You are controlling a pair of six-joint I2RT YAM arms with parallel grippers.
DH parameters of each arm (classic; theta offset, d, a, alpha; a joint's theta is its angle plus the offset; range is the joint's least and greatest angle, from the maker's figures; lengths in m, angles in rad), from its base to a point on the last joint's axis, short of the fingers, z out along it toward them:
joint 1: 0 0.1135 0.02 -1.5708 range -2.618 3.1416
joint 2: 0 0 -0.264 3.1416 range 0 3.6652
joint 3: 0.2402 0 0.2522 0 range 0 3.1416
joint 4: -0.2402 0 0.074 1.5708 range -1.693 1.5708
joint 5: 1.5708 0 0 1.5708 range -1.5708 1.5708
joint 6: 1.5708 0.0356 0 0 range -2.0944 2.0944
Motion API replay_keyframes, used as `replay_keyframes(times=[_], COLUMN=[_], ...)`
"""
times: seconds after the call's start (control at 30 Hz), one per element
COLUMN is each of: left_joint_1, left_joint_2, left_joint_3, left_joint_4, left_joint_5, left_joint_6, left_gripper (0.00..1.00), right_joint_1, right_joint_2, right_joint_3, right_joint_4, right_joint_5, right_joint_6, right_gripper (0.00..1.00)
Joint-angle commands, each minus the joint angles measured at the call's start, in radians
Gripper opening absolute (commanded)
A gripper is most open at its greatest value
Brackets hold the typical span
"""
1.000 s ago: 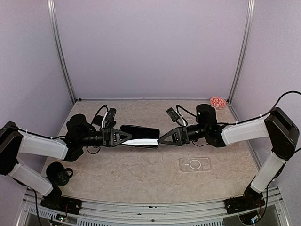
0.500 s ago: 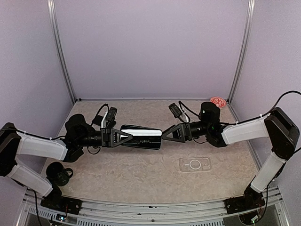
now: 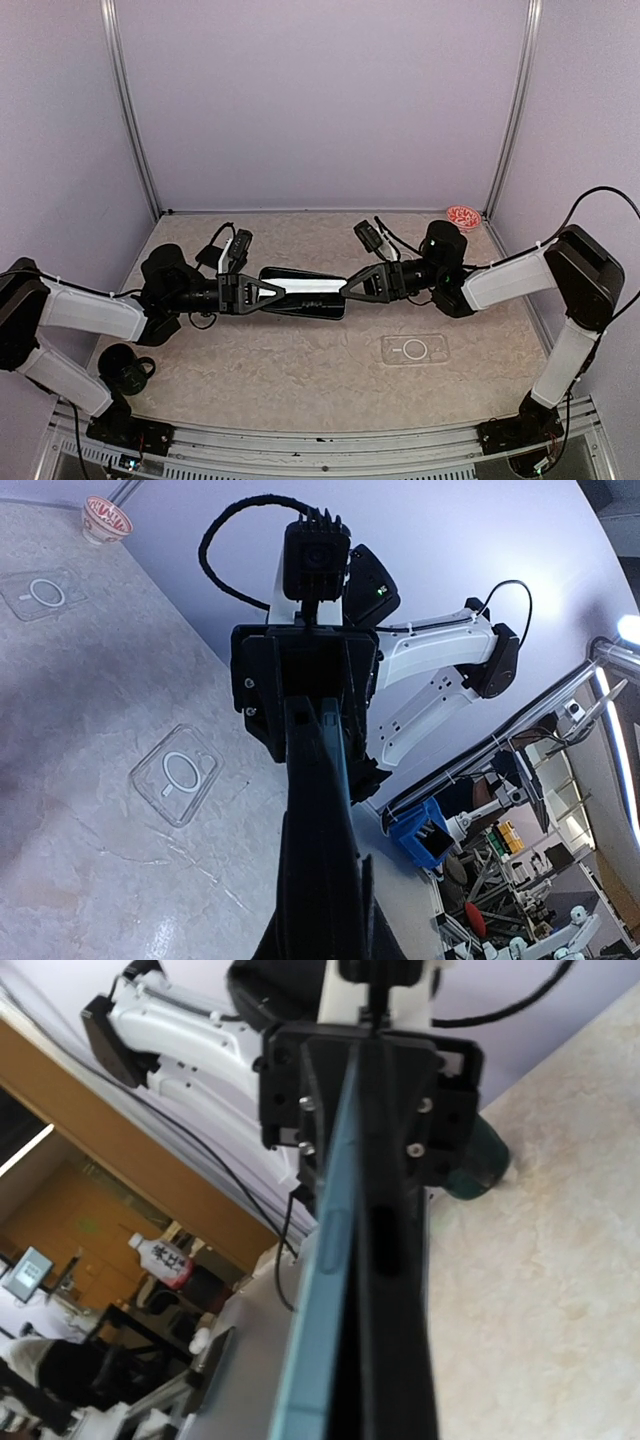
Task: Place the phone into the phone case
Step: Press the bottom corners of the phone case.
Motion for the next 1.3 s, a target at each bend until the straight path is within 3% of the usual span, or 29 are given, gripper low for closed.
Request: replay_keyframes(times=[0.0, 0.43, 0.7, 0.9, 1.07, 1.27], left_joint_1=[-0.004, -0.004, -0.005, -0.01, -0.014, -0.014], left_joint_2=[0.002, 0.006, 0.01, 0.019, 0.028, 0.034], left_joint_3=[0.006, 0.024, 0.025, 0.03, 0.03, 0.025], left_joint_4=[0.085, -0.036, -0.054, -0.046, -0.043, -0.029], left_joint_5=[-0.006, -0.064, -0.068, -0.056, -0.05, -0.049], left_joint_6=[0.003, 0.06, 0.071, 0.07, 0.071, 0.07], left_gripper=[0.0, 0.01, 0.3, 0.35, 0.32, 0.06], right_joint_1=[0.009, 0.011, 0.01, 0.011, 0.014, 0.017], right_joint_2=[0.012, -0.02, -0.044, -0.049, -0.047, -0.047], right_joint_3=[-0.01, 0.013, 0.059, 0.077, 0.107, 0.11], right_joint_4=[0.08, -0.185, -0.429, -0.497, -0.609, -0.621], right_joint_5=[-0.027, 0.044, 0.152, 0.206, 0.283, 0.286], right_joint_6=[0.031, -0.116, -0.241, -0.269, -0.32, -0.328], right_gripper=[0.33, 0.03, 0.0, 0.0, 0.0, 0.0])
